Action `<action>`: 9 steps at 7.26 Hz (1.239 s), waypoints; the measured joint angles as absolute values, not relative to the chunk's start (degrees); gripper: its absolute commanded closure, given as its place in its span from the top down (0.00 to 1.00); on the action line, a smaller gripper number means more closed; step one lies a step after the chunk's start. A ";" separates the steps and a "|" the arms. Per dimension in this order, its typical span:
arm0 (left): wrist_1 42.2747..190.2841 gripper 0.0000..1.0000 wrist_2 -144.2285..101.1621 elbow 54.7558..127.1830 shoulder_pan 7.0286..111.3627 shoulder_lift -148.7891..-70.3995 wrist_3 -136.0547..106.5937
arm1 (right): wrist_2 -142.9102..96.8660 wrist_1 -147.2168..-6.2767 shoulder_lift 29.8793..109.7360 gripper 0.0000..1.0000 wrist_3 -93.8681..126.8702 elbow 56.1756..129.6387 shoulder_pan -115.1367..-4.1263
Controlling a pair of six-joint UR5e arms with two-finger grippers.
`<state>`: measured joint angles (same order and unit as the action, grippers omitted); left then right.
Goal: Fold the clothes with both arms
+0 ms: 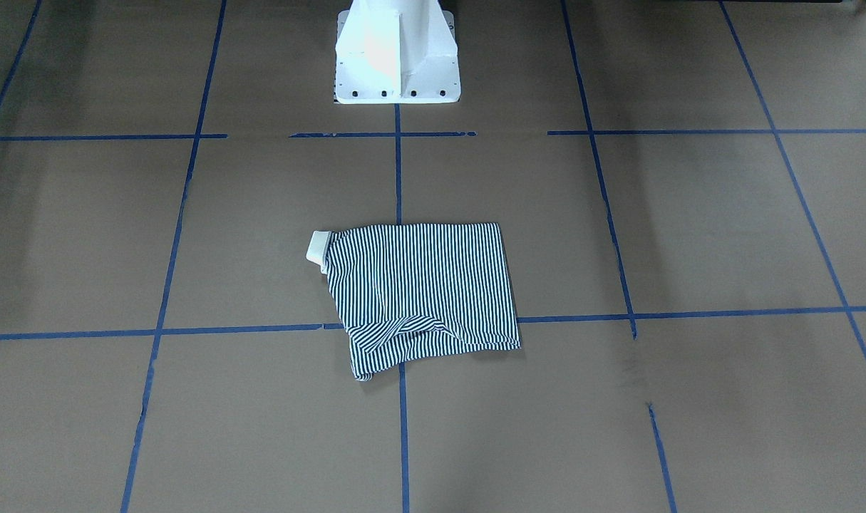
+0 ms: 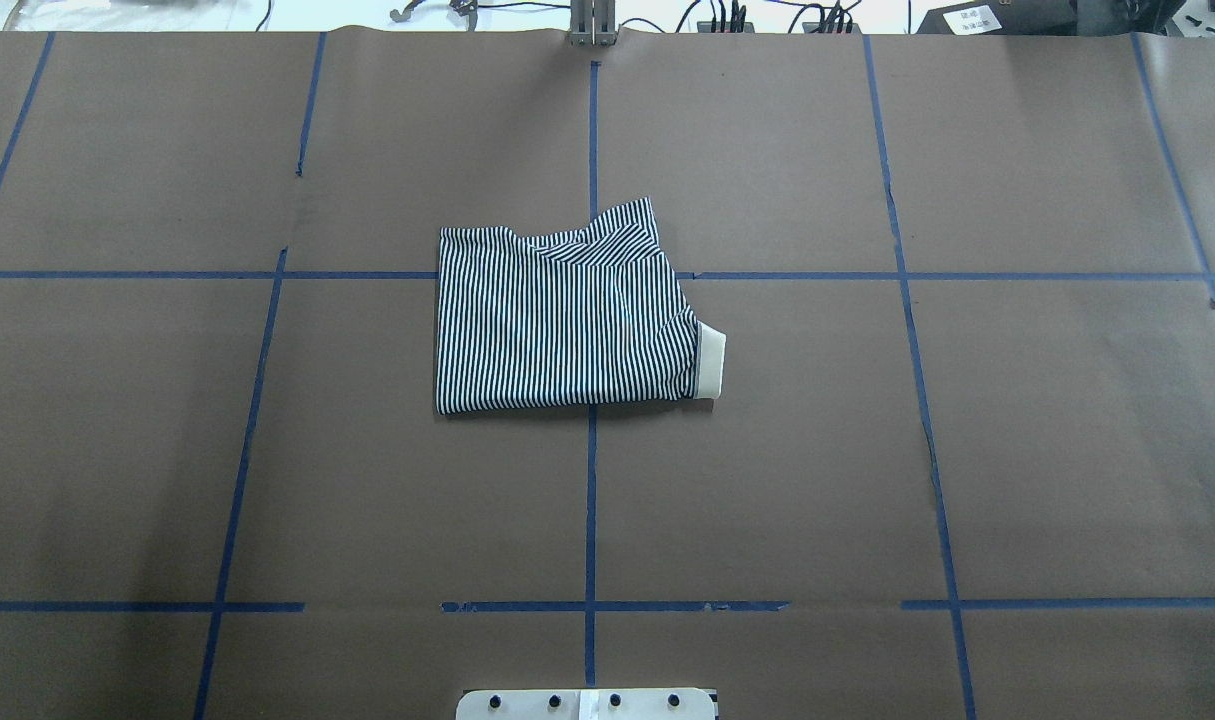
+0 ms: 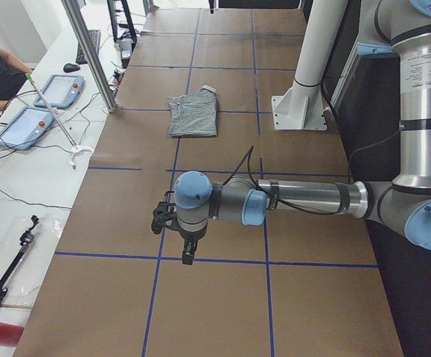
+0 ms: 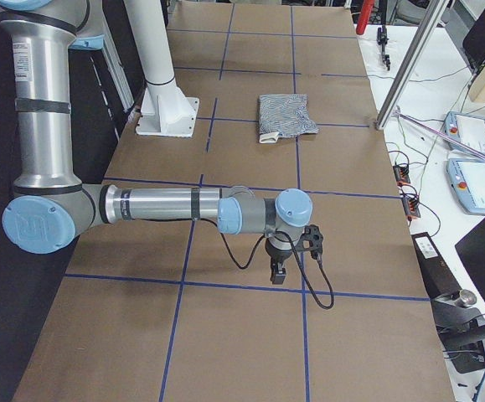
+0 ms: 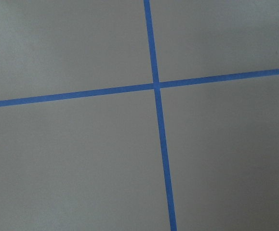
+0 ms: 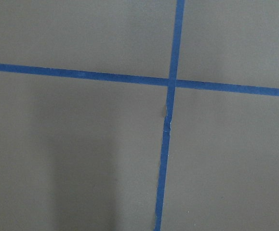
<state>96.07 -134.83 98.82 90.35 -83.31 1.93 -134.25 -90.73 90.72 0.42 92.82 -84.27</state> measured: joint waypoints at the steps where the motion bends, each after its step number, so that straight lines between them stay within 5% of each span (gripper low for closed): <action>1: 96.12 1.00 -134.83 99.27 90.35 -83.43 1.93 | -134.30 -90.46 90.62 1.00 0.47 92.55 -84.26; 9: 97.13 1.00 -134.83 99.45 90.18 -84.01 1.93 | -134.44 -87.14 91.12 1.00 0.76 91.79 -84.29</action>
